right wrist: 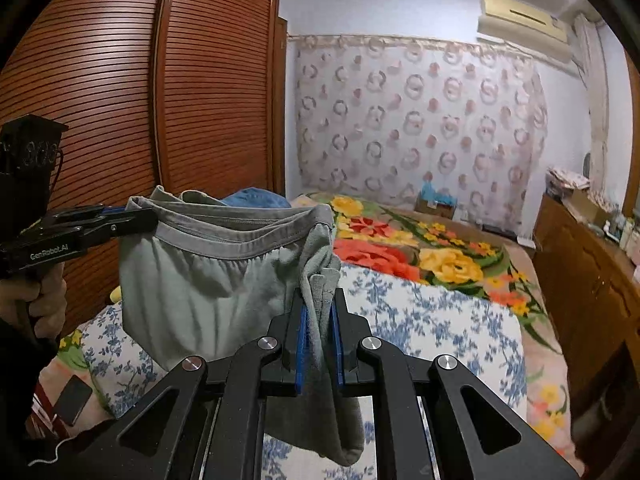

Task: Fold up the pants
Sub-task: 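Lift the folded sweatshirt with both tools and carry it toward the denim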

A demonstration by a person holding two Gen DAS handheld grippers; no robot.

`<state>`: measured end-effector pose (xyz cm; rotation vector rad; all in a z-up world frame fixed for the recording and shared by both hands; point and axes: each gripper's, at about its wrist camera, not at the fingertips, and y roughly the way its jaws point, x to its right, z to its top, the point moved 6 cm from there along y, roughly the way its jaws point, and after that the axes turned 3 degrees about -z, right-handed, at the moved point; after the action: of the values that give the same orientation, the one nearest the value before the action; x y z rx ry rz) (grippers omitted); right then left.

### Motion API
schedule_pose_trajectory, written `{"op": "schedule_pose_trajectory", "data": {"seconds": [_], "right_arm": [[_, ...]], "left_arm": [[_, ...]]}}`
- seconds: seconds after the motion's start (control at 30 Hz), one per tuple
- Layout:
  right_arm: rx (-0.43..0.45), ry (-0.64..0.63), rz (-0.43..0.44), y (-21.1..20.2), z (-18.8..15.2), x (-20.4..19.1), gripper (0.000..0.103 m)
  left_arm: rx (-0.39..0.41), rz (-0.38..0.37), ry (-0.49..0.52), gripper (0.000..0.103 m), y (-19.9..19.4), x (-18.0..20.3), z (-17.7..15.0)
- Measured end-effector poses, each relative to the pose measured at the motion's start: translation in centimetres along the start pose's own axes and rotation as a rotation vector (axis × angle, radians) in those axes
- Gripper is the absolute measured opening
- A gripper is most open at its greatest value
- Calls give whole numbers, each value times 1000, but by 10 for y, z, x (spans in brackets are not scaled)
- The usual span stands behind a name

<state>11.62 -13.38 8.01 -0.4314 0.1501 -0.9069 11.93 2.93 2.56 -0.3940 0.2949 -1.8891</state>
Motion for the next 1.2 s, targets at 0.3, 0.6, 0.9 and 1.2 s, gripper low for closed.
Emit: {"op": "schedule_pose_trajectory", "data": {"seconds": [0.3, 0.6, 0.9, 1.2], "right_arm": [[-16, -30, 24, 33, 17, -1, 11], [-23, -100, 67, 84, 47, 4, 11], [-12, -200, 119, 152, 86, -3, 11], [5, -278, 173, 220, 114, -11, 11]], "left_arm": [[-6, 30, -29, 15, 7, -21, 6], [-13, 90, -62, 15, 19, -52, 10], [-10, 182, -120, 15, 30, -109, 14], [5, 265, -188, 15, 35, -158, 12]]}}
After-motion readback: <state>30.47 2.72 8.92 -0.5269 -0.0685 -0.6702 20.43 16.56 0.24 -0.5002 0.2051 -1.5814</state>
